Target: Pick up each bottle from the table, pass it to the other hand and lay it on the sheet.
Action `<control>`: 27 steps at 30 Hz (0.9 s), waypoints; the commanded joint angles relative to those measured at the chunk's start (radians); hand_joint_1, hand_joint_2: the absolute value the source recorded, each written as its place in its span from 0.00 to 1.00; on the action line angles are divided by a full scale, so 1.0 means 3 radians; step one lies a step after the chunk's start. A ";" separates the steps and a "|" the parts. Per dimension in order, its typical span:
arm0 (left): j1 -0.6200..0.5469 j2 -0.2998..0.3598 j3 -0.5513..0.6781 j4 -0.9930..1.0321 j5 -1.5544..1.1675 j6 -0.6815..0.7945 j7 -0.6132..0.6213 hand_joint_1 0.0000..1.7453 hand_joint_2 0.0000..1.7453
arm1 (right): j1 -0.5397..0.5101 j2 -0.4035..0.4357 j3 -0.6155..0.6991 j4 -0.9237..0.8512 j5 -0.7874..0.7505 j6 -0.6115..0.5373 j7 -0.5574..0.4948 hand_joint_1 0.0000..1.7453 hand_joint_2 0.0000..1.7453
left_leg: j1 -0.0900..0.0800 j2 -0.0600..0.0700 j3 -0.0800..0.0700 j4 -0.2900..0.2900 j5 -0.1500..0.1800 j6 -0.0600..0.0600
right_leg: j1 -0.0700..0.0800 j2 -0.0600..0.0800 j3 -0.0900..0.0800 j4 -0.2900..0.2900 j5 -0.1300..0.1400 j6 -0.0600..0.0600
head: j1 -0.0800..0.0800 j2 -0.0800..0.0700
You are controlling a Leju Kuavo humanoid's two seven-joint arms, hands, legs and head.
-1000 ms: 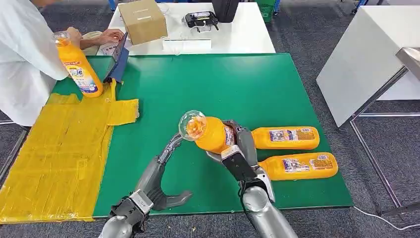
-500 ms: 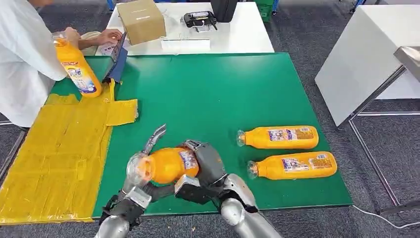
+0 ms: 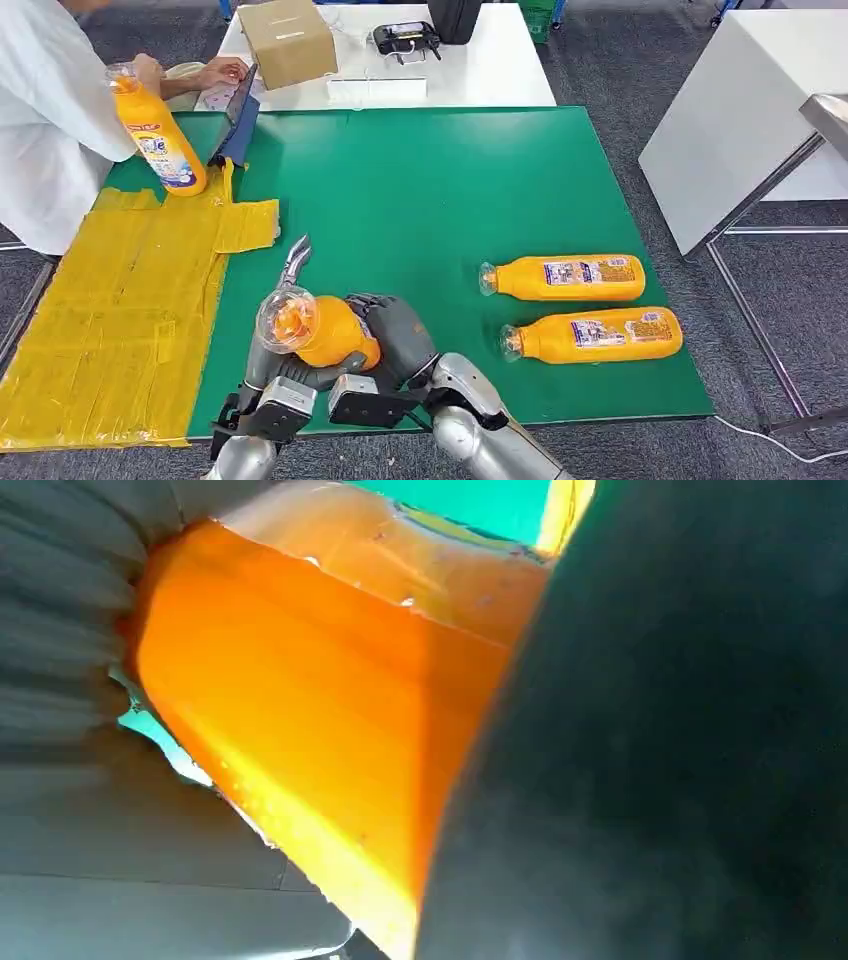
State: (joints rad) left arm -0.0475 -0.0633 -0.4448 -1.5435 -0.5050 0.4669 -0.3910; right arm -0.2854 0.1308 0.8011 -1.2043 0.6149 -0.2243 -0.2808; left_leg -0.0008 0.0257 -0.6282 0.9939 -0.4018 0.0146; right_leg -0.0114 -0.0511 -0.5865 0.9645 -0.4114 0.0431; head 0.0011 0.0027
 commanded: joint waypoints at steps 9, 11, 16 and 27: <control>-0.0352 -0.0023 0.0218 0.0422 0.0466 -0.0348 0.0069 1.00 1.00 | 0.0063 -0.0086 0.0461 0.0008 0.0063 -0.0109 -0.0140 1.00 1.00 | 0.0005 -0.0013 0.0020 -0.0002 -0.0006 -0.0006 | 0.0002 0.0007 0.0024 -0.0003 -0.0008 -0.0007 | 0.0001 0.0000; -0.0347 -0.0011 0.0260 0.0405 0.0678 -0.0498 0.0050 1.00 1.00 | 0.0087 -0.0095 0.0421 -0.0018 0.0071 -0.0179 -0.0128 1.00 1.00 | 0.0003 -0.0009 0.0010 -0.0003 -0.0002 -0.0003 | 0.0001 0.0003 0.0013 -0.0004 -0.0003 -0.0005 | 0.0001 0.0000; -0.0346 0.0024 0.0379 0.0351 0.0958 -0.0648 0.0056 1.00 1.00 | 0.0232 -0.0105 0.0139 -0.0152 -0.0020 -0.0367 -0.0111 1.00 1.00 | 0.0004 -0.0012 0.0013 -0.0003 -0.0004 -0.0004 | 0.0002 0.0003 0.0017 -0.0003 -0.0006 -0.0005 | 0.0000 0.0000; -0.0669 0.0226 0.0771 0.0395 0.0695 -0.0270 0.0214 1.00 1.00 | 0.0672 -0.0227 -0.0841 -0.0867 -0.0603 -0.0450 -0.0213 0.00 0.00 | 0.0004 -0.0008 0.0006 -0.0001 -0.0001 -0.0004 | 0.0003 0.0003 0.0009 -0.0001 -0.0002 -0.0005 | -0.0001 0.0000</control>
State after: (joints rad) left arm -0.1534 -0.0324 -0.2981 -1.5065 -0.2849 0.3876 -0.3369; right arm -0.1308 0.1095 0.6674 -1.3503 0.4449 -0.3800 -0.3399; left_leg -0.0007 0.0258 -0.6286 0.9939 -0.4018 0.0146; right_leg -0.0111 -0.0515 -0.5867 0.9645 -0.4112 0.0431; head 0.0008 0.0027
